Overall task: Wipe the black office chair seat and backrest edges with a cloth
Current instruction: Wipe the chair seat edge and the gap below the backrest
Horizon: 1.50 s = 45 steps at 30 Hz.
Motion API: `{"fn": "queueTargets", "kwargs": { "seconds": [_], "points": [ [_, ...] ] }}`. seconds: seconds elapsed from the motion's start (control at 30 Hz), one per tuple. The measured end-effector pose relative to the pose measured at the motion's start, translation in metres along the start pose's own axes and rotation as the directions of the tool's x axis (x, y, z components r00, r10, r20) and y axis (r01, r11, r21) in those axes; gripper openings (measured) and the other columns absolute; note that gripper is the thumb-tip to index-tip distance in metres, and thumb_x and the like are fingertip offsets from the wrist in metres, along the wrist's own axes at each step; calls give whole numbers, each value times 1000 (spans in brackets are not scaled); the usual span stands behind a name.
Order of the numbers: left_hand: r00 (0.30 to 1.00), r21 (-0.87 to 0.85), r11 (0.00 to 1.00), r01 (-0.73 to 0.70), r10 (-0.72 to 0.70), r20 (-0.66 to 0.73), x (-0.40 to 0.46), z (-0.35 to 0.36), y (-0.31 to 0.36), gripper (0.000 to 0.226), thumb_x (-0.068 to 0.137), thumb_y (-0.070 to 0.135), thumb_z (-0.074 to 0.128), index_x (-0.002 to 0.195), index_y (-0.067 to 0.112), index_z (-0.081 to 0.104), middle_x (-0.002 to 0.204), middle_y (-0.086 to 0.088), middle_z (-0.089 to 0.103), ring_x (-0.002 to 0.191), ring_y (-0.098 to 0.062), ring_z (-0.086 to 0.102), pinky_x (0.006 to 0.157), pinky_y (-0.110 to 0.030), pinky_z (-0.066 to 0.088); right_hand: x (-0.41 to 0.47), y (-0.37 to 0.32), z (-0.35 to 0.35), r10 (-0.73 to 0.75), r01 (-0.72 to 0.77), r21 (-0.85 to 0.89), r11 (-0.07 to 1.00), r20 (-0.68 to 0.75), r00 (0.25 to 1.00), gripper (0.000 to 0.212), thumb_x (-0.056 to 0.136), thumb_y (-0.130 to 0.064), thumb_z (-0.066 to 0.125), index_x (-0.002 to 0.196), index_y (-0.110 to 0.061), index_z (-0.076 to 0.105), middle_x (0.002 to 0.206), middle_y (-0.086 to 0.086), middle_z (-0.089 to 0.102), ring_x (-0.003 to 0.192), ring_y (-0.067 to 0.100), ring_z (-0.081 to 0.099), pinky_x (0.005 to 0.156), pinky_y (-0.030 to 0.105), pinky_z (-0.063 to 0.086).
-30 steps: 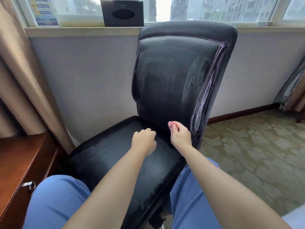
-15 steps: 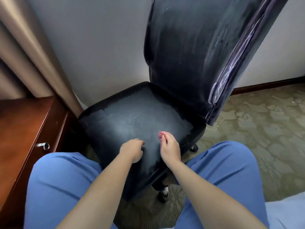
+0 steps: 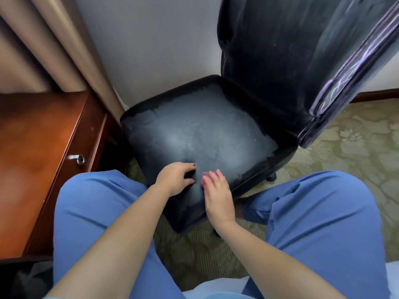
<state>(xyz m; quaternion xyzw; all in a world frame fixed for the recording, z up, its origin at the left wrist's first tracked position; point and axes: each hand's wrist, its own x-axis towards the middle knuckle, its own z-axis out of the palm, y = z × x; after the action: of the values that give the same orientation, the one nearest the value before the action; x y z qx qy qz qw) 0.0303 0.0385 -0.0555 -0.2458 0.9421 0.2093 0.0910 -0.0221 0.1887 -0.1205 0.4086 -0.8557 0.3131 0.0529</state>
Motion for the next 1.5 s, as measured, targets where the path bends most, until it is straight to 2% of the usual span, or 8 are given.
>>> {"fn": "queueTargets", "kwargs": {
  "seconds": [0.27,0.5,0.57,0.83,0.97,1.1,1.23,1.5],
  "points": [
    [999,-73,997,38,-36,33,3,-10,-8,56,82,-5,48,128,26,60,130,4,61,120,-19,54,98,-30,44,-59,-22,26,-586,595,12,804,188,788,34,90,-11,48,122,-9,61,130,9,58,128,28,44,110,40,32],
    [998,-175,982,64,-65,-1,-5,-13,-5,68,77,-15,35,128,22,61,134,2,58,125,-18,50,100,-25,41,-23,4,-3,-159,161,-50,986,41,986,34,93,-19,40,122,-9,55,123,10,58,123,30,42,108,38,27],
    [996,-184,979,83,-84,-1,-5,-15,-1,65,80,-13,36,129,23,60,134,0,57,125,-20,50,98,-25,41,-26,4,-2,-256,260,-62,964,73,964,34,92,-15,40,121,-6,55,126,11,56,126,32,39,108,41,27],
    [989,-213,966,147,-145,24,-5,-16,6,63,83,-9,34,130,23,58,135,-3,55,122,-23,50,94,-27,42,-62,-20,36,-831,902,28,432,401,385,29,92,-13,45,101,-16,72,120,7,64,121,25,52,116,38,19],
    [987,-226,961,157,-155,28,-2,-17,2,63,81,-9,33,128,24,61,132,-3,58,120,-22,52,94,-26,42,-51,-10,21,-732,758,21,652,274,623,30,93,-11,45,118,-10,60,124,10,59,123,28,49,112,38,26],
    [982,-222,958,180,-189,-20,3,-16,7,57,83,-6,36,123,23,64,131,0,59,121,-21,52,97,-28,44,-20,12,-1,-202,206,-12,979,144,969,36,90,-16,42,125,-14,52,130,8,53,129,29,40,111,35,20],
    [985,-153,974,164,-169,-18,8,-14,13,52,87,-2,38,128,22,60,134,1,57,123,-22,50,98,-31,44,1,26,-12,232,-233,26,972,49,972,41,97,-22,31,130,-9,52,141,10,45,138,29,30,117,36,13],
    [995,-39,999,-13,9,-102,15,7,16,34,91,6,42,116,12,64,122,0,58,118,-25,48,89,-41,47,-21,-2,6,167,-168,31,985,32,985,46,94,-18,33,139,-11,42,146,11,41,138,28,28,115,33,9]
  ]
}}
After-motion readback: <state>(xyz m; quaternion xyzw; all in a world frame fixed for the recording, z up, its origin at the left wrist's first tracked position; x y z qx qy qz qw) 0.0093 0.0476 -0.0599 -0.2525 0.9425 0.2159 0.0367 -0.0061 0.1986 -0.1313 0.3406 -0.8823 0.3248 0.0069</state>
